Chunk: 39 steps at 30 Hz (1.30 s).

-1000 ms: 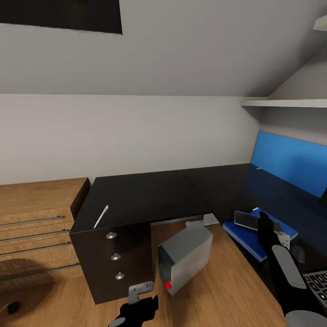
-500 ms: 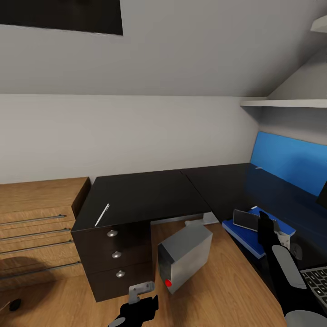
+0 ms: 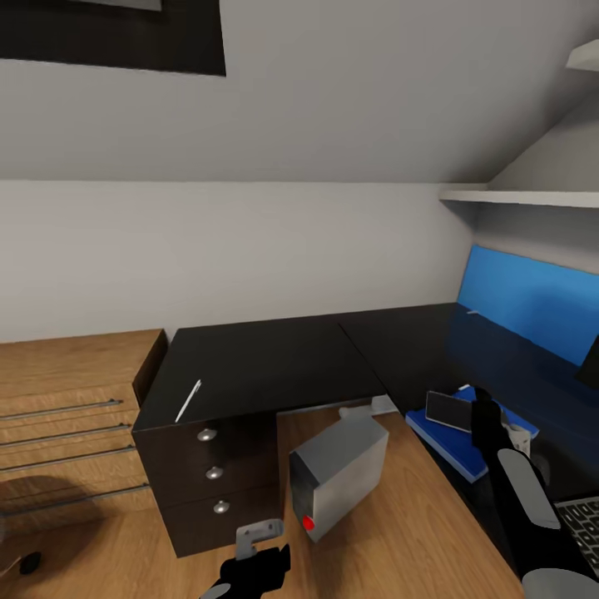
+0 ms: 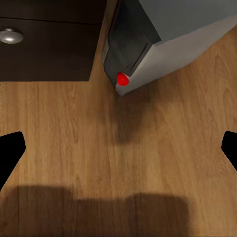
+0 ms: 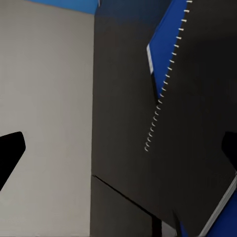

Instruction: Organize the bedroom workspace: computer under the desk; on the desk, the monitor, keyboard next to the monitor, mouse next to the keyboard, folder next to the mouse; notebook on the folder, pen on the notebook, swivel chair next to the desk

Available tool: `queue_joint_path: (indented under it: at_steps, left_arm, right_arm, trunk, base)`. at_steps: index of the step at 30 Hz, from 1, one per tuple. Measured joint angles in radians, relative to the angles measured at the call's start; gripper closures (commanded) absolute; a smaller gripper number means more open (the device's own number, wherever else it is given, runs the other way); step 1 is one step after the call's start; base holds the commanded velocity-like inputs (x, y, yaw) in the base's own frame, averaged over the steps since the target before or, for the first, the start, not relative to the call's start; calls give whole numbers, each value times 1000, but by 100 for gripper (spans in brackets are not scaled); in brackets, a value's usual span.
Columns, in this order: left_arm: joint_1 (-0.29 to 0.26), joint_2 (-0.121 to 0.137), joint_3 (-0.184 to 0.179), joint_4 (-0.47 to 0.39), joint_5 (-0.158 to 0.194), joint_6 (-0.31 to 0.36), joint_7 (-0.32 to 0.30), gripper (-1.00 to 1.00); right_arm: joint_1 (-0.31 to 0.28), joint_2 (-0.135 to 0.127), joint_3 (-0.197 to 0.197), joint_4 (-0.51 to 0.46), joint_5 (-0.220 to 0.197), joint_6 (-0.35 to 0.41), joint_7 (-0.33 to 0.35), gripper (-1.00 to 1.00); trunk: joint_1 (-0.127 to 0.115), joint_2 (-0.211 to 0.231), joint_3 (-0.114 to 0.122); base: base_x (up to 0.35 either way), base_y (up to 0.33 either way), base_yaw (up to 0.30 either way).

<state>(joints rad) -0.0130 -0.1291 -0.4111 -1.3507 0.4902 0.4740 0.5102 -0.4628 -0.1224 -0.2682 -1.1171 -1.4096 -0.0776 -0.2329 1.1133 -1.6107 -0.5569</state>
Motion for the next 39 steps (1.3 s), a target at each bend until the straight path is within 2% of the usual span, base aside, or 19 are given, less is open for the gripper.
queue_joint_path:
  at_steps: [15, 18, 19, 21, 22, 24, 27, 30, 33, 35, 39]
  left_arm:
    - [0, 4, 13, 34, 2, 1, 0, -100]
    - [0, 9, 15, 98, 0, 0, 0, -100]
    - [0, 18, 16, 186, 0, -15, -1, -100]
    - [0, 23, 17, 263, -1, -61, -2, -100]
    - [0, 26, 17, 311, 0, -107, -3, -100]
    - [0, 29, 12, 433, -1, -245, -3, -100]
    - [0, 30, 8, 499, -9, -327, -4, -100]
    - [0, 29, 7, 593, -52, -426, -6, -100]
    - [0, 29, 8, 626, -81, -455, -7, -100]
    - [0, 29, 9, 653, -102, -475, -8, -100]
    - [0, 30, 12, 684, -110, -484, -9, -100]
  right_arm:
    - [0, 6, 7, -14, -6, 3, 2, -100]
    - [0, 7, 9, -15, -8, 3, 1, -100]
    - [0, 8, 11, -16, -9, 4, -1, -100]
    - [0, 9, 20, -17, -9, 4, -1, -100]
    - [0, 9, 32, -19, -10, 3, -1, -100]
    - [0, 10, 64, -21, -9, 3, -1, -100]
    - [0, 10, 82, -21, -9, 3, -1, -100]
    - [0, 24, 113, -21, -7, 3, 0, -100]
    - [0, 37, 130, -21, -5, 2, 0, -100]
    - [0, 54, 154, -21, -4, 1, -1, -100]
    - [0, 66, 239, -21, 5, 1, -21, -100]
  trunk:
    - [-58, 105, 47]
    - [-69, 126, 56]
    - [-73, 133, 59]
    - [-81, 147, 66]
    - [-84, 154, 69]
    - [-92, 168, 75]
    - [-104, 189, 85]
    - [-104, 189, 85]
    - [-104, 189, 85]
    - [-104, 189, 85]
    - [-104, 189, 85]
  base:
    - [0, 0, 0]
    - [0, 0, 0]
    - [0, 0, 0]
    - [0, 0, 0]
    - [0, 0, 0]
    - [0, 0, 0]
    - [0, 0, 10]
    - [0, 0, 117]
    - [0, 0, 207]
    - [0, 0, 257]
    - [0, 0, 250]
